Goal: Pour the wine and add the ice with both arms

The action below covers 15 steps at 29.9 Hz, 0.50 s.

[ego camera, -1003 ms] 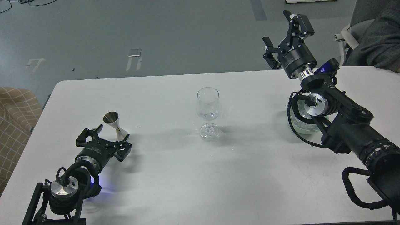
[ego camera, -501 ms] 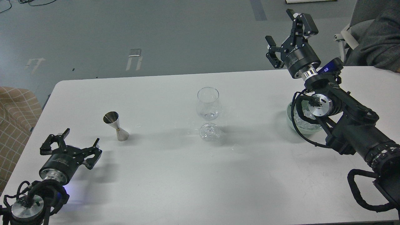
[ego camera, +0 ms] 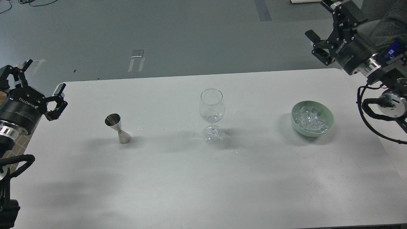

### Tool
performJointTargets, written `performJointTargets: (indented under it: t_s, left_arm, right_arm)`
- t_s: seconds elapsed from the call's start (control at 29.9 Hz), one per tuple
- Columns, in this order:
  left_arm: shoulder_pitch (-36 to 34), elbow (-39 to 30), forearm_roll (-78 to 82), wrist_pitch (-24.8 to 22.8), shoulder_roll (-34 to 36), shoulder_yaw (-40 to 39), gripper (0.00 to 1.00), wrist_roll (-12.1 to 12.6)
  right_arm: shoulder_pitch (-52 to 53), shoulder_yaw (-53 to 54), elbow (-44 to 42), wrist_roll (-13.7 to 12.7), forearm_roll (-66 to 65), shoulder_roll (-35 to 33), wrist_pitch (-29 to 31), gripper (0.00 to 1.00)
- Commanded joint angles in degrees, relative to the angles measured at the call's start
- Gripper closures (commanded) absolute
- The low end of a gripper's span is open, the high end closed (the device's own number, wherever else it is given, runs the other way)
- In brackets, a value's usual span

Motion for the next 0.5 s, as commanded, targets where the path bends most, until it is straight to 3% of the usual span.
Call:
performJointTargets:
  t_s: [0.0,0.23,0.47]
  left_arm:
    - [-3.6,-0.1,5.9,0.0,0.0,3.9,0.02,-0.2]
    - [-8.1,-0.3,17.4,0.2,-0.3,8.3,0.02,-4.8]
    - [-9.1,-0.7,18.7,0.7,-2.8,11.6,0.02,-5.4]
  right_arm:
    - [-0.7,-0.4,3.7,0.0,-7.7,-7.6,-0.3,0.0]
    - [-5.6,-0.4,10.5,0.3,-28.1,-17.9,-3.8,0.0]
    - [-17.2,-0.4,10.6,0.5,-59.9,-17.6,-20.9,0.0]
